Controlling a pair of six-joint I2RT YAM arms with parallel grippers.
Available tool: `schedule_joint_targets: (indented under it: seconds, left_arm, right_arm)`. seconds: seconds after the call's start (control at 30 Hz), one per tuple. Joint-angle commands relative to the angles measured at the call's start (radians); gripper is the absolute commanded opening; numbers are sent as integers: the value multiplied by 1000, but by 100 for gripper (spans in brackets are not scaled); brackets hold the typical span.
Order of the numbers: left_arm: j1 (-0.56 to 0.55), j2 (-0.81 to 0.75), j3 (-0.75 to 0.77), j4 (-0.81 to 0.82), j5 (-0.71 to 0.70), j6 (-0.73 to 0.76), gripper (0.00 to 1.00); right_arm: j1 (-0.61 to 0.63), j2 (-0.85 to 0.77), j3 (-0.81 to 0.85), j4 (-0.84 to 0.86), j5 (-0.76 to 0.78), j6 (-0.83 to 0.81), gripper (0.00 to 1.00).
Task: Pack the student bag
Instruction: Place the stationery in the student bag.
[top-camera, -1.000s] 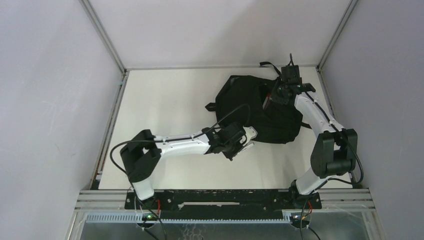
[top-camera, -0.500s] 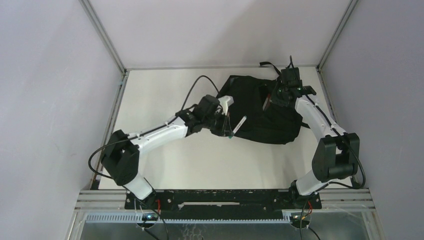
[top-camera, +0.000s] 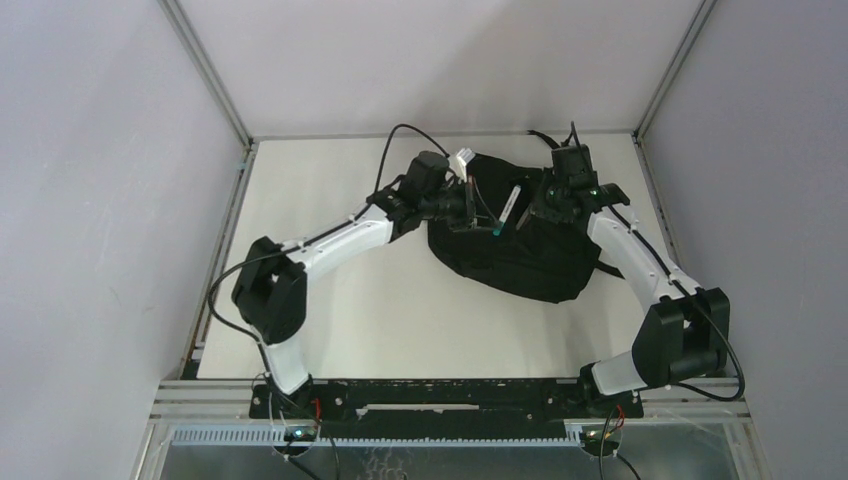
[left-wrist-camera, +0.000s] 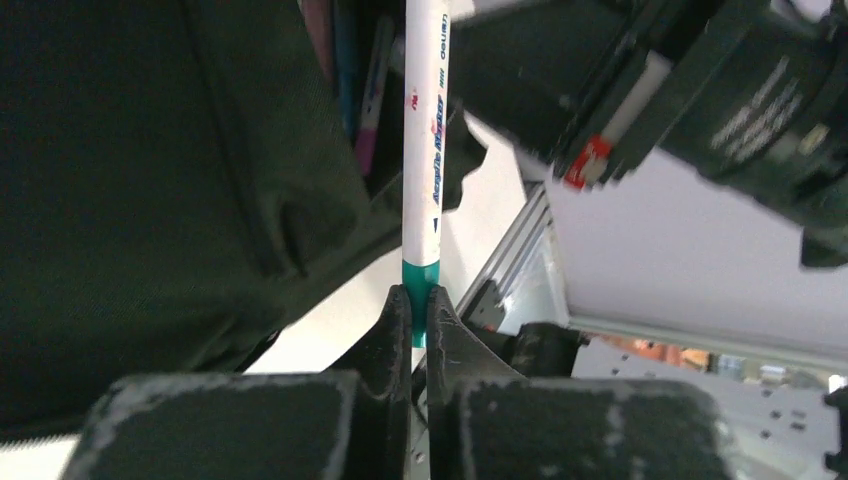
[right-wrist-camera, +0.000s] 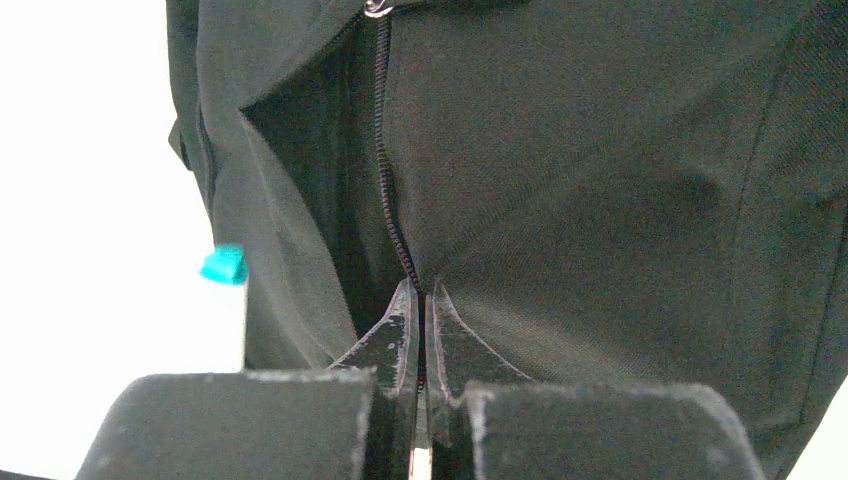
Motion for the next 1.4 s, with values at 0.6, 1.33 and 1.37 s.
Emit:
schedule_joint_targets:
  seconds: [0.6, 1.33, 1.37]
  left_arm:
    - [-8, 349, 409, -45, -51, -192, 31]
    - [39, 53, 214, -156, -220, 65, 45]
    - [42, 47, 203, -157, -224, 71, 45]
  right_arm:
    - [27, -57, 10, 17, 15, 28, 0]
    - [118, -84, -47, -21, -56, -5, 1]
    - [140, -91, -48, -27, -63, -11, 6]
